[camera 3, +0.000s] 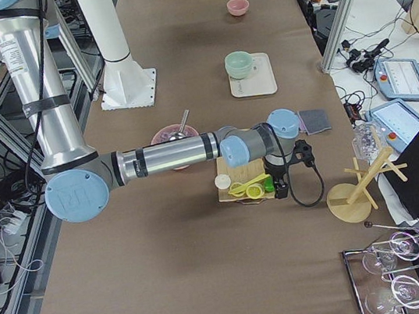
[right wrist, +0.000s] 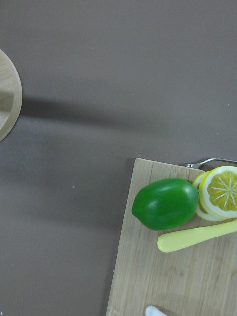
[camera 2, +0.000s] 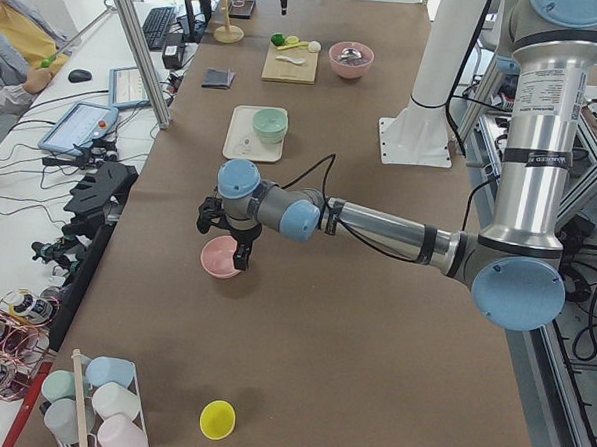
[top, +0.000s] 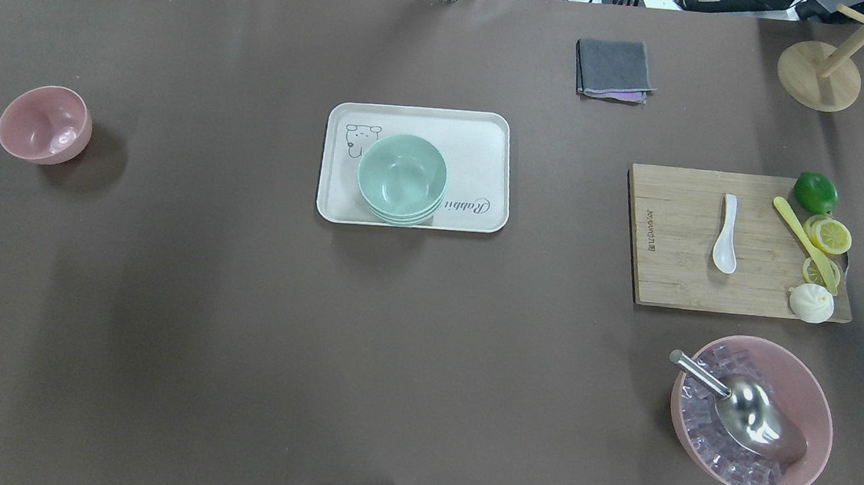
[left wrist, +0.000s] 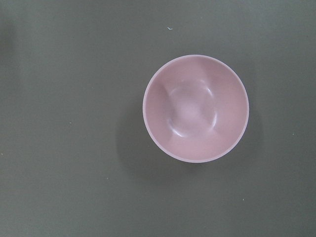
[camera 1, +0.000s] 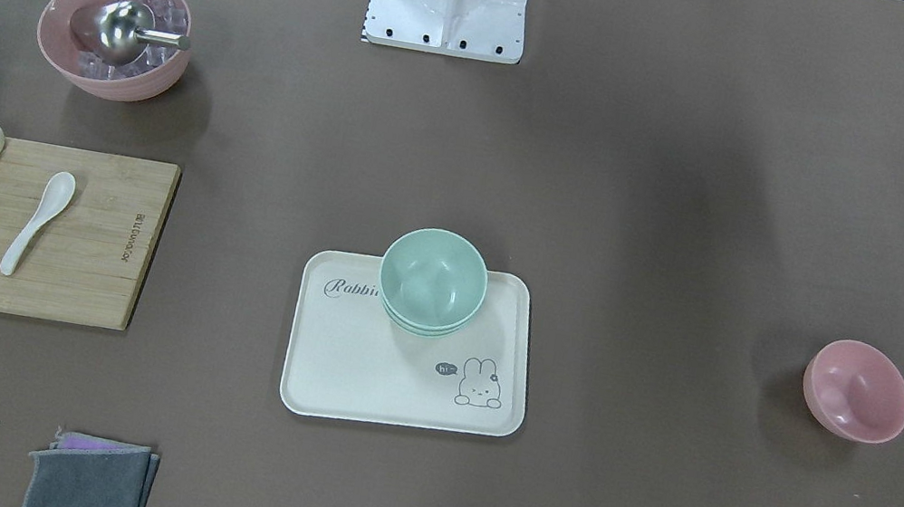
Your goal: Stack pink bowl on green and place spoon
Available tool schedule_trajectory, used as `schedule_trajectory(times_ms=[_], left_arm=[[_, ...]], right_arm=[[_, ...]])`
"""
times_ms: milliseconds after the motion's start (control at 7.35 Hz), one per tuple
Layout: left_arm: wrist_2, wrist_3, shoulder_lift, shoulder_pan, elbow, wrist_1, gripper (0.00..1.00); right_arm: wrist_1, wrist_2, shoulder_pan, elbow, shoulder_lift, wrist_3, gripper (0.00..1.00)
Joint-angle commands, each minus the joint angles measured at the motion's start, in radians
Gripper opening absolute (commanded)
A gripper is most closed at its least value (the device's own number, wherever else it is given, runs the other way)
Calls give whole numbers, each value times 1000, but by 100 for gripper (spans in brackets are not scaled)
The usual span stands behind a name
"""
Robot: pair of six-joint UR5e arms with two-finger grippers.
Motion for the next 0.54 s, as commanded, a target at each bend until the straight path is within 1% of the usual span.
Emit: schedule_trajectory(times_ms=[0,408], left_arm=[[-11,0,7,-2,-4,0,98],[-1,2,10,-2,-2,-2,98]], right_arm=[[0,0,0,2,0,0,100],[0,0,0,4,0,2,100]])
